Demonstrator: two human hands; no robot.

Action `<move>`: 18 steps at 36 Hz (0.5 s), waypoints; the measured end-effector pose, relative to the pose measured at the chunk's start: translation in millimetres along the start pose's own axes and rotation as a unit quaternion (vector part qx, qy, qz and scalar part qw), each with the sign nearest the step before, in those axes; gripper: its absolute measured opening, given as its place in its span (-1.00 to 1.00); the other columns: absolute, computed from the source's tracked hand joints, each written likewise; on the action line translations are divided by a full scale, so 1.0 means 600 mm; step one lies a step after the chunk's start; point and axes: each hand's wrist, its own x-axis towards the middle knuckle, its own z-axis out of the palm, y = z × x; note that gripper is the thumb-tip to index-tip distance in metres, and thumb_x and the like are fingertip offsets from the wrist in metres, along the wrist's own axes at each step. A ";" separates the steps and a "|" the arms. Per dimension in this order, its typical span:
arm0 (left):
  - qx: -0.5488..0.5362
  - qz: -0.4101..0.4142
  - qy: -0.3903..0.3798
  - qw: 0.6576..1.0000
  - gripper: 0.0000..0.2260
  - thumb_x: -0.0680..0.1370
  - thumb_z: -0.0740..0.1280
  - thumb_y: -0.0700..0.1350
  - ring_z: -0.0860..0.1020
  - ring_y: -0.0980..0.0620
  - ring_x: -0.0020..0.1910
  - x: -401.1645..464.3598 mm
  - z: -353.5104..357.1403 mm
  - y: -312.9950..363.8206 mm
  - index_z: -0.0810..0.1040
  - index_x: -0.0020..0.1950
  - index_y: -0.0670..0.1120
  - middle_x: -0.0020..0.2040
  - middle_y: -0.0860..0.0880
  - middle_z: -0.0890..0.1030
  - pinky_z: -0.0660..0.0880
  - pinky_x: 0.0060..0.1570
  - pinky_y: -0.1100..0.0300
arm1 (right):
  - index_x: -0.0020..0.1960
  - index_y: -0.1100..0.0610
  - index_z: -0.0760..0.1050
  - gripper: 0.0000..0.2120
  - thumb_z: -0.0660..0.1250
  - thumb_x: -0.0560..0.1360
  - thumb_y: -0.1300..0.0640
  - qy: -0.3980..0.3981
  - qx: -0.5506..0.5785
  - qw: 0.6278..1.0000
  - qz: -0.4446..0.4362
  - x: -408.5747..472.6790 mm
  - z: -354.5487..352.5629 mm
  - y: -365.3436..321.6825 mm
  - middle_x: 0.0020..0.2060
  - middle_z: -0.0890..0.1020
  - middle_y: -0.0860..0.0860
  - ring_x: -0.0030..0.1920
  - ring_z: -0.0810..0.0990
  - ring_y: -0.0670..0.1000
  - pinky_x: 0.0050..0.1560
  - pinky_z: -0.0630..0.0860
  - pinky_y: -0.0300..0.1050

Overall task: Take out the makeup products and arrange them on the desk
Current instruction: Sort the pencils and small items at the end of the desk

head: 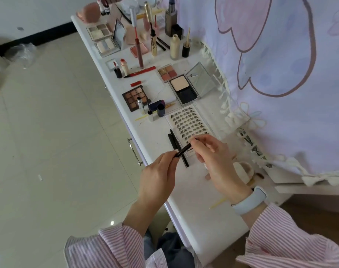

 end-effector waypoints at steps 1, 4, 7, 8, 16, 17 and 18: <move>0.004 0.001 0.001 1.000 -0.71 0.59 0.11 -0.06 0.25 0.15 -0.53 -0.001 -0.003 -0.004 0.58 -0.05 -0.15 -0.40 0.15 0.40 0.13 -0.55 0.49 | -0.25 0.08 0.51 -0.85 0.32 0.50 0.19 -0.003 -0.008 1.000 0.004 -0.001 0.000 0.001 -0.55 0.46 -0.14 -0.50 0.37 -0.20 -0.43 0.31 -0.42; -0.003 -0.010 -0.013 1.000 -0.75 0.58 0.14 -0.04 0.23 0.16 -0.58 -0.007 -0.007 -0.018 0.57 -0.07 -0.10 -0.46 0.17 0.28 0.20 -0.60 0.35 | -0.27 0.14 0.48 -0.82 0.29 0.51 0.20 -0.014 -0.013 1.000 0.010 -0.005 0.005 0.005 -0.50 0.46 -0.05 -0.51 0.38 -0.20 -0.43 0.35 -0.41; -0.007 -0.025 -0.028 0.999 -0.76 0.57 0.14 -0.01 0.21 0.14 -0.60 -0.012 -0.006 -0.028 0.57 -0.10 -0.06 -0.52 0.15 0.25 0.20 -0.61 0.33 | -0.24 0.15 0.49 -0.84 0.26 0.52 0.23 -0.020 -0.049 0.999 -0.002 -0.007 0.012 0.015 -0.49 0.47 -0.06 -0.49 0.39 -0.20 -0.37 0.36 -0.40; -0.006 -0.030 -0.032 0.999 -0.75 0.57 0.14 0.01 0.20 0.14 -0.61 -0.013 -0.005 -0.029 0.57 -0.11 -0.05 -0.53 0.15 0.24 0.21 -0.62 0.32 | -0.23 0.15 0.50 -0.84 0.26 0.52 0.23 -0.021 -0.060 0.998 -0.003 -0.006 0.013 0.019 -0.49 0.46 -0.05 -0.49 0.39 -0.20 -0.35 0.36 -0.40; 0.022 -0.065 -0.043 0.997 -0.63 0.52 0.13 0.18 0.13 0.13 -0.62 -0.013 -0.008 -0.056 0.32 -0.41 0.01 -0.59 0.11 0.16 0.10 -0.55 0.39 | -0.19 0.06 0.51 -0.77 0.20 0.54 0.31 -0.003 -0.061 0.998 -0.031 0.002 0.016 0.030 -0.44 0.48 -0.02 -0.45 0.42 -0.19 -0.32 0.40 -0.37; 0.024 -0.089 -0.061 0.994 -0.60 0.50 0.11 0.24 0.14 0.14 -0.61 -0.014 -0.013 -0.061 0.24 -0.44 0.05 -0.60 0.10 0.15 0.11 -0.53 0.36 | -0.19 0.06 0.51 -0.76 0.20 0.53 0.33 0.005 -0.052 0.998 -0.035 0.006 0.013 0.027 -0.45 0.49 -0.01 -0.46 0.41 -0.19 -0.33 0.40 -0.36; 0.026 -0.119 -0.089 0.989 -0.56 0.49 0.10 0.30 0.16 0.14 -0.60 -0.015 -0.019 -0.065 0.18 -0.46 0.05 -0.60 0.09 0.15 0.12 -0.51 0.31 | -0.18 0.07 0.52 -0.77 0.20 0.53 0.33 0.013 -0.043 0.998 -0.036 0.012 0.008 0.023 -0.45 0.50 0.00 -0.46 0.42 -0.18 -0.33 0.40 -0.35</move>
